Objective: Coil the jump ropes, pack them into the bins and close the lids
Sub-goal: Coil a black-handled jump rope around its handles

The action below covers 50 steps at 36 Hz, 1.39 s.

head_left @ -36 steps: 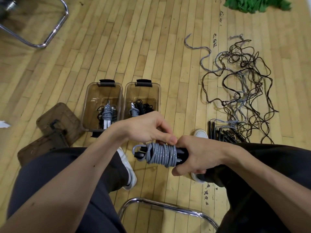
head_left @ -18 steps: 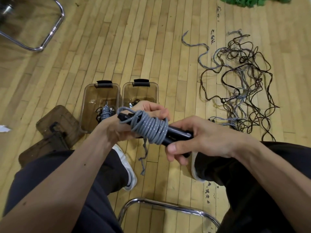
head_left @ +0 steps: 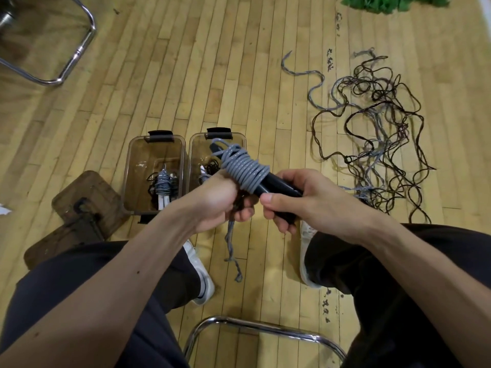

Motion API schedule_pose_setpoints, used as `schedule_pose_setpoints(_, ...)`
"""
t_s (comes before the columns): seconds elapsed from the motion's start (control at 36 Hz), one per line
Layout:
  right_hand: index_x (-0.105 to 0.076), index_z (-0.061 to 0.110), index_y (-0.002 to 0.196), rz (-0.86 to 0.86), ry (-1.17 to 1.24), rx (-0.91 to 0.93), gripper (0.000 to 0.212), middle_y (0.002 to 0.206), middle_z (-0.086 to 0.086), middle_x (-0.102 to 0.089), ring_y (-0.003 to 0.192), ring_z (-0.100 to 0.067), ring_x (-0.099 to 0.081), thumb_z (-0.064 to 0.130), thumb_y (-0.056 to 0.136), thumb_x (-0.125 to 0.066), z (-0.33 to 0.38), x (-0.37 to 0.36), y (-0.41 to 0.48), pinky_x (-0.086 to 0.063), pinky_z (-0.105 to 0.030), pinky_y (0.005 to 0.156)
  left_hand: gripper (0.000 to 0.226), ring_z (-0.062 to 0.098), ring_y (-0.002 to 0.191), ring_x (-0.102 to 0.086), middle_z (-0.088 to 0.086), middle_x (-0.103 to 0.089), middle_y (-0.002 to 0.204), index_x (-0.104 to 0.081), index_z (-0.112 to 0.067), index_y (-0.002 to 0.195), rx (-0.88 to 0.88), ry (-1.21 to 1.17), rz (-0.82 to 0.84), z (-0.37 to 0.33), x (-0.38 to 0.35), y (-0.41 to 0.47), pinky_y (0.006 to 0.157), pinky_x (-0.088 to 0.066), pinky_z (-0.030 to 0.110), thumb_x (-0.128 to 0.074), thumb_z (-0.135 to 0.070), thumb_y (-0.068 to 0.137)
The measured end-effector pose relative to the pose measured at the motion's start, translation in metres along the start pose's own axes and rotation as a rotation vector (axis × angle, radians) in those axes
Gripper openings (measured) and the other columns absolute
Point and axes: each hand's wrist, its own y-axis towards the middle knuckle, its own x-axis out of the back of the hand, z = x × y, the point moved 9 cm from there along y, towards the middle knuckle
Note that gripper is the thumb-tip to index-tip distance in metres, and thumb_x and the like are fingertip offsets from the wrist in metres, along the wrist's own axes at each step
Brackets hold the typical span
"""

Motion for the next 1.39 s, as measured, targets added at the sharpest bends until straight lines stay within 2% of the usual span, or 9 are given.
schedule_pose_setpoints(0.17, -0.06, -0.001, 0.107, -0.2, -0.129, 0.004, 0.019, 0.077, -0.005, -0.068, 0.061, -0.015, -0.062, 0.015, 0.097, -0.064, -0.002, 0.025, 0.005, -0.053, -0.033, 0.06, 0.034, 0.017, 0.064, -0.063, 0.003, -0.061, 0.065, -0.058, -0.008, 0.106, -0.01, 0.181, 0.048, 0.004, -0.011, 0.0, 0.066, -0.053, 0.031, -0.032, -0.032, 0.109)
schedule_pose_setpoints(0.31, -0.057, 0.016, 0.104, -0.347, -0.349, -0.02, 0.015, 0.082, -0.002, -0.07, 0.06, -0.009, -0.065, 0.025, 0.097, -0.065, -0.009, 0.045, 0.009, -0.058, -0.036, 0.063, 0.042, 0.017, 0.061, -0.062, 0.005, -0.062, 0.068, -0.057, -0.006, 0.114, 0.041, 0.276, 0.147, 0.013, -0.017, -0.005, 0.055, -0.049, 0.025, -0.03, -0.038, 0.109)
schedule_pose_setpoints(0.42, -0.056, 0.013, 0.11, -0.439, -0.431, -0.072, 0.022, 0.085, -0.002, -0.07, 0.057, -0.004, -0.065, 0.028, 0.098, -0.064, -0.017, 0.064, 0.009, -0.056, -0.027, 0.057, 0.045, 0.01, 0.048, -0.047, 0.0, -0.054, 0.059, -0.064, -0.01, 0.103, 0.013, 0.434, 0.14, 0.01, -0.016, -0.007, 0.047, -0.039, 0.021, -0.034, -0.044, 0.107)
schedule_pose_setpoints(0.61, -0.052, 0.018, 0.11, -0.381, -0.468, -0.161, 0.021, 0.088, -0.002, -0.069, 0.061, -0.005, -0.064, 0.03, 0.098, -0.063, -0.028, 0.058, 0.012, -0.049, -0.021, 0.056, 0.04, 0.012, 0.055, -0.043, -0.002, -0.046, 0.062, -0.069, -0.022, 0.08, -0.198, 0.727, -0.012, -0.011, -0.001, -0.008, 0.059, -0.039, 0.031, -0.049, -0.05, 0.101)
schedule_pose_setpoints(0.72, -0.055, 0.015, 0.107, -0.33, -0.479, -0.223, 0.018, 0.087, -0.005, -0.069, 0.068, -0.013, -0.065, 0.029, 0.098, -0.063, -0.036, 0.05, 0.014, -0.052, -0.029, 0.063, 0.038, 0.009, 0.05, -0.044, -0.008, -0.048, 0.057, -0.048, -0.03, 0.065, -0.317, 1.086, -0.079, -0.02, -0.007, -0.013, 0.053, -0.034, 0.028, -0.053, -0.043, 0.101)
schedule_pose_setpoints(0.86, -0.061, 0.01, 0.094, -0.155, -0.498, -0.364, 0.013, 0.066, 0.001, -0.064, 0.048, -0.004, -0.058, 0.023, 0.098, -0.064, -0.056, 0.033, 0.014, -0.047, -0.019, 0.049, 0.032, 0.013, 0.076, -0.059, -0.009, -0.06, 0.079, -0.06, -0.021, 0.089, -0.595, 1.463, -0.165, -0.032, -0.016, -0.023, 0.07, -0.049, 0.034, -0.045, -0.046, 0.102)
schedule_pose_setpoints(1.11, -0.063, 0.01, 0.081, 0.182, -0.492, -0.424, 0.019, 0.056, 0.005, -0.062, 0.049, -0.008, -0.057, 0.019, 0.098, -0.064, -0.066, 0.001, 0.007, -0.049, -0.023, 0.057, 0.035, 0.016, 0.084, -0.065, -0.006, -0.068, 0.087, -0.069, -0.019, 0.101, -0.781, 1.326, -0.15, -0.037, -0.018, -0.029, 0.07, -0.051, 0.034, -0.055, -0.049, 0.093)
schedule_pose_setpoints(1.28, -0.065, 0.01, 0.085, 0.35, -0.448, -0.394, 0.016, 0.068, 0.003, -0.066, 0.06, -0.012, -0.061, 0.021, 0.095, -0.069, -0.064, -0.017, 0.0, -0.052, -0.027, 0.061, 0.026, 0.004, 0.081, -0.058, -0.013, -0.065, 0.083, -0.067, -0.026, 0.09, -0.634, 1.109, -0.097, -0.033, -0.008, -0.018, 0.074, -0.044, 0.027, -0.069, -0.052, 0.085)
schedule_pose_setpoints(1.39, -0.064, 0.012, 0.085, 0.44, -0.349, -0.357, 0.013, 0.07, 0.002, -0.066, 0.062, -0.013, -0.061, 0.02, 0.094, -0.07, -0.054, -0.024, -0.006, -0.052, -0.028, 0.063, 0.026, 0.016, 0.068, -0.062, -0.004, -0.068, 0.075, -0.068, -0.021, 0.089, -0.491, 0.792, -0.051, -0.031, -0.001, -0.013, 0.067, -0.053, 0.037, -0.082, -0.039, 0.076)
